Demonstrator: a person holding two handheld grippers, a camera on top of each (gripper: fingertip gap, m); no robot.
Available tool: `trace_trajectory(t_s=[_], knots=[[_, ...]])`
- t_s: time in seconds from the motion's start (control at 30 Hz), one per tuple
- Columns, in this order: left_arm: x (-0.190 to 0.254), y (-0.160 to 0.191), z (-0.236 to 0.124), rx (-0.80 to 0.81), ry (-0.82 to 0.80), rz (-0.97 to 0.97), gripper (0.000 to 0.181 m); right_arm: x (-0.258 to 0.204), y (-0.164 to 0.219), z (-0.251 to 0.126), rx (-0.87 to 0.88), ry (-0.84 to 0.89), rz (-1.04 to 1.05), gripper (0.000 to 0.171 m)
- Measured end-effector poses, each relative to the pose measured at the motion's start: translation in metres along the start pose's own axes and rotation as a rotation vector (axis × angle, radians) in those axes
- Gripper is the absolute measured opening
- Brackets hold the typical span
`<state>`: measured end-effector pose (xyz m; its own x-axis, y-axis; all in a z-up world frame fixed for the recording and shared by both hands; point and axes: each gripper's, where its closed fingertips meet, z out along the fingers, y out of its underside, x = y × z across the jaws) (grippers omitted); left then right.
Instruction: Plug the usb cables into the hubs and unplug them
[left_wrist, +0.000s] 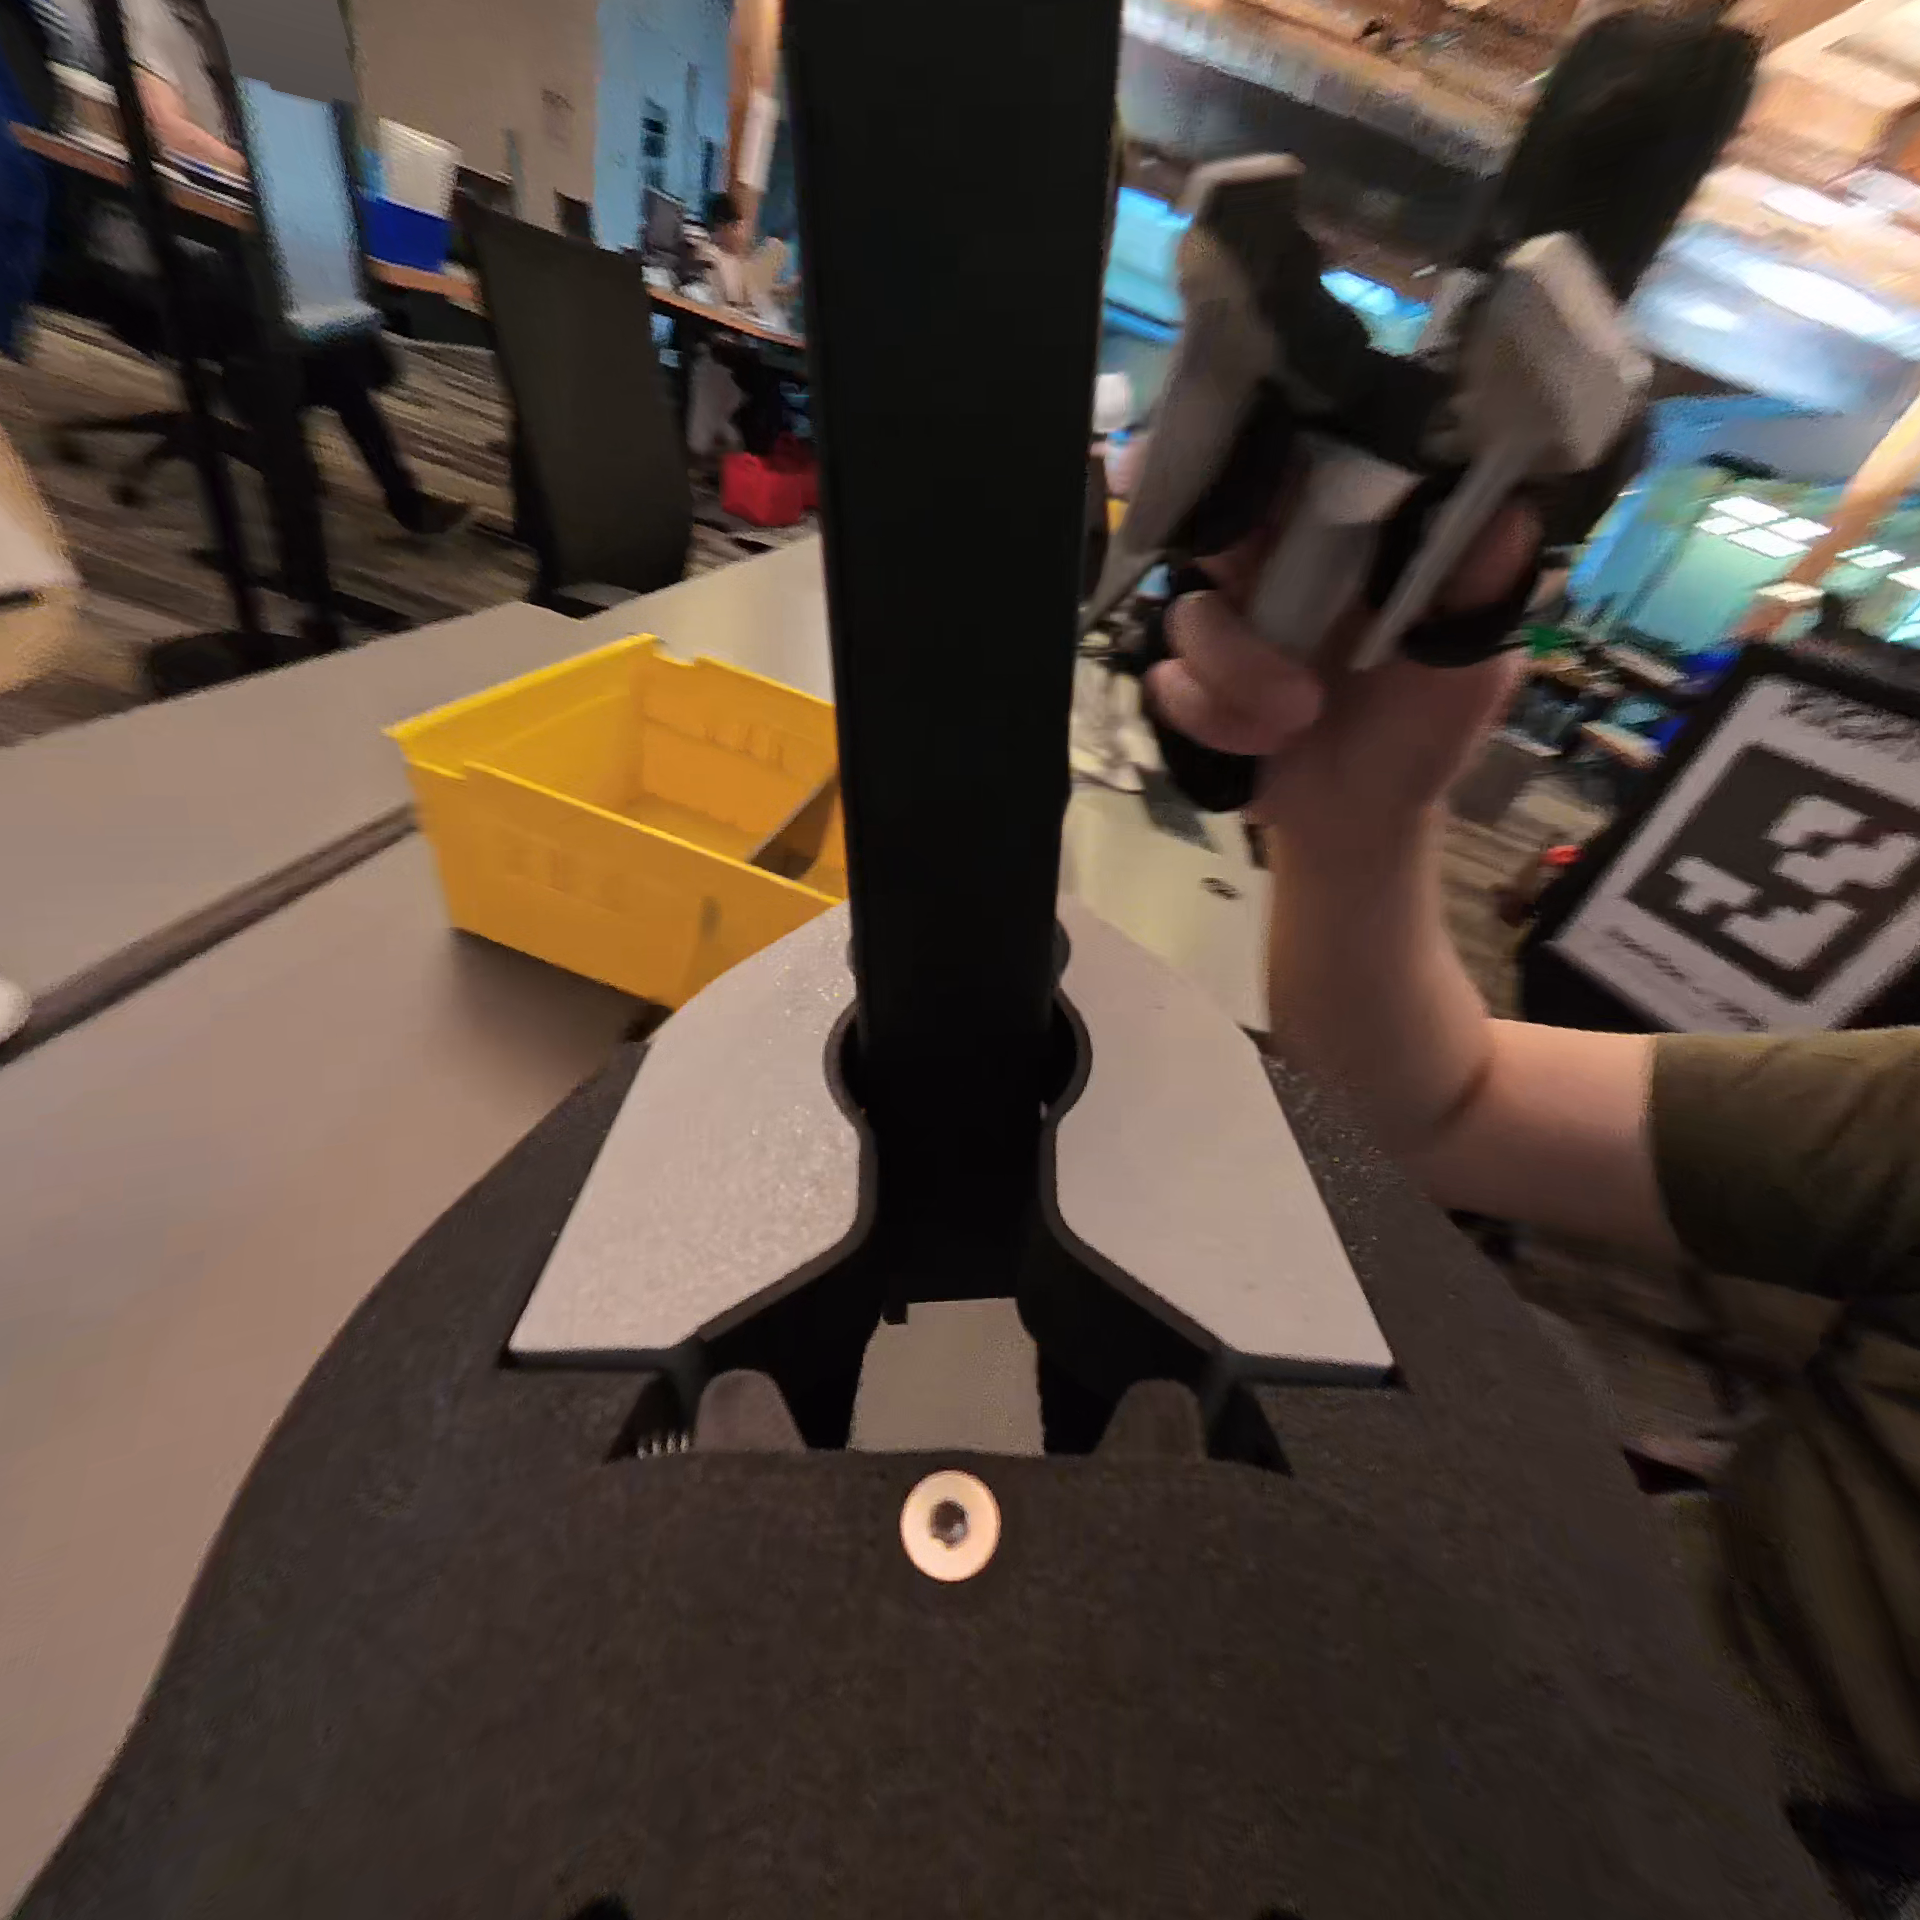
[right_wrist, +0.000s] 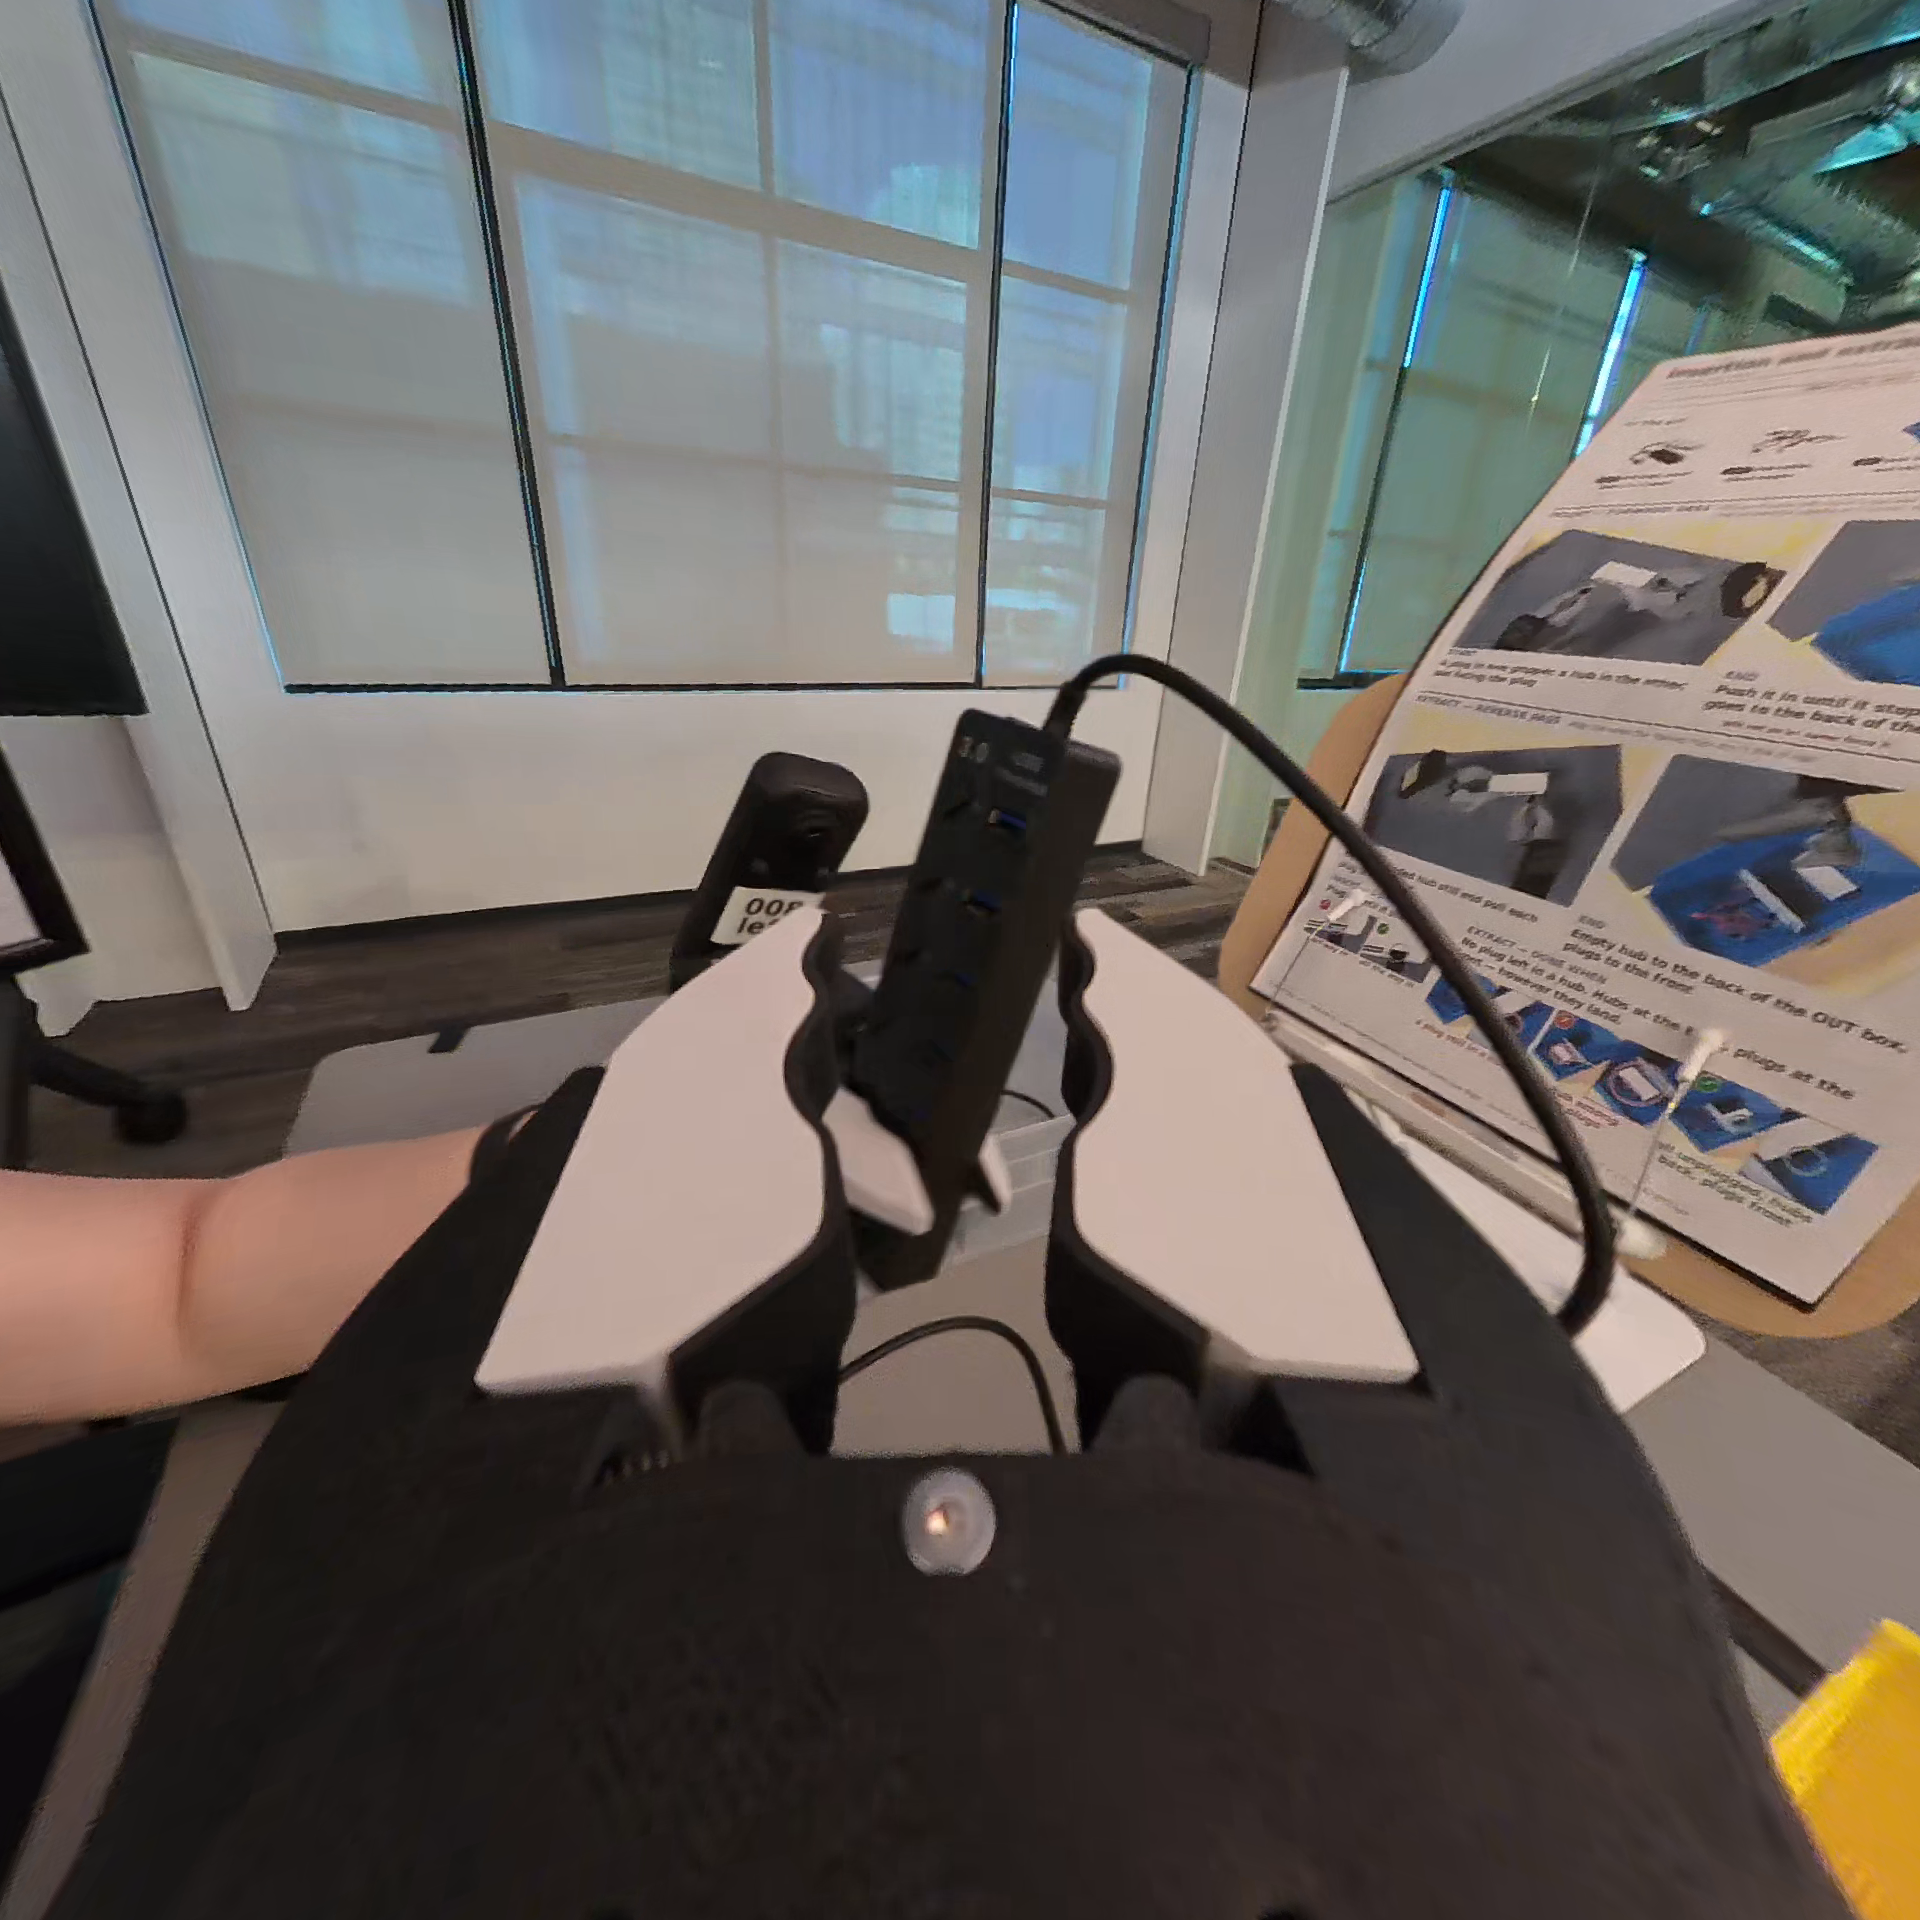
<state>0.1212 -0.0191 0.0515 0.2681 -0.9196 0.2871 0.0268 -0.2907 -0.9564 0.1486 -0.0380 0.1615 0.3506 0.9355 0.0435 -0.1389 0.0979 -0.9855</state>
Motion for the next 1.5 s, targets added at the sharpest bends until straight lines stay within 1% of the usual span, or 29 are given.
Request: trace_trajectory(t_s=[0.1,0.13,0.2,0.23,0.27,0.33,0.37,0.4,0.43,0.53,0.57,0.63,0.67,0.73,0.83,0.93,1.03,1.07,1.1,1.17,1.23,1.33,1.4,1.5], knots=[[-0.014,-0.007,-0.010,0.007,-0.126,0.083,0.026,-0.039,0.002,-0.005,-0.038,-0.080,0.102,0.036],[-0.017,-0.009,-0.012,0.008,-0.153,0.101,0.026,-0.058,0.012,-0.008,-0.065,-0.130,0.149,0.034],[-0.020,-0.011,-0.016,0.000,-0.193,0.131,0.026,-0.096,0.045,-0.015,-0.100,-0.177,0.205,0.021],[-0.021,-0.013,-0.017,0.000,-0.212,0.141,0.026,-0.108,0.070,-0.016,-0.132,-0.148,0.226,0.021],[-0.021,-0.015,-0.019,0.003,-0.228,0.151,0.026,-0.119,0.101,-0.016,-0.198,-0.104,0.243,0.021],[-0.021,-0.021,-0.024,0.014,-0.239,0.167,0.026,-0.137,0.170,-0.016,-0.391,-0.023,0.281,0.020],[-0.021,-0.024,-0.027,0.024,-0.252,0.173,0.026,-0.147,0.199,-0.016,-0.479,-0.004,0.305,0.018],[-0.021,-0.028,-0.030,0.034,-0.260,0.178,0.026,-0.154,0.222,-0.014,-0.532,0.015,0.323,0.014],[-0.020,-0.030,-0.033,0.037,-0.261,0.181,0.026,-0.155,0.237,-0.013,-0.559,0.065,0.325,0.014],[-0.024,-0.035,-0.042,0.039,-0.297,0.197,0.026,-0.151,0.254,-0.002,-0.579,0.189,0.182,0.008],[-0.024,-0.036,-0.043,0.042,-0.298,0.194,0.026,-0.147,0.264,0.001,-0.639,0.223,0.156,0.009],[-0.021,-0.037,-0.044,0.051,-0.273,0.171,0.026,-0.130,0.289,0.000,-0.821,0.328,0.138,0.017],[-0.019,-0.038,-0.045,0.060,-0.260,0.161,0.026,-0.122,0.298,0.000,-0.878,0.369,0.145,0.019],[-0.016,-0.039,-0.044,0.061,-0.239,0.147,0.026,-0.109,0.304,0.002,-0.883,0.443,0.211,0.026],[-0.011,-0.038,-0.042,0.051,-0.222,0.148,0.026,-0.092,0.311,0.001,-0.885,0.520,0.322,0.030],[-0.004,-0.040,-0.039,0.052,-0.199,0.154,0.026,-0.087,0.320,0.007,-0.924,0.538,0.395,0.035],[-0.001,-0.041,-0.038,0.046,-0.191,0.165,0.027,-0.084,0.322,0.017,-0.950,0.547,0.377,0.036],[-0.001,-0.041,-0.039,0.046,-0.191,0.168,0.027,-0.084,0.324,0.020,-0.969,0.539,0.355,0.032],[-0.001,-0.042,-0.040,0.047,-0.192,0.169,0.027,-0.087,0.325,0.022,-0.989,0.517,0.322,0.027],[-0.001,-0.043,-0.042,0.053,-0.185,0.164,0.026,-0.096,0.326,0.028,-1.014,0.464,0.237,0.024],[-0.001,-0.046,-0.045,0.069,-0.172,0.146,0.026,-0.108,0.326,0.031,-1.033,0.402,0.168,0.015],[-0.002,-0.052,-0.051,0.100,-0.151,0.116,0.026,-0.137,0.325,0.031,-1.060,0.237,0.147,0.011],[-0.003,-0.054,-0.055,0.114,-0.146,0.107,0.026,-0.157,0.323,0.020,-1.104,0.086,0.099,0.009],[-0.005,-0.055,-0.058,0.111,-0.153,0.115,0.027,-0.164,0.318,-0.012,-1.215,0.007,0.052,0.005]])
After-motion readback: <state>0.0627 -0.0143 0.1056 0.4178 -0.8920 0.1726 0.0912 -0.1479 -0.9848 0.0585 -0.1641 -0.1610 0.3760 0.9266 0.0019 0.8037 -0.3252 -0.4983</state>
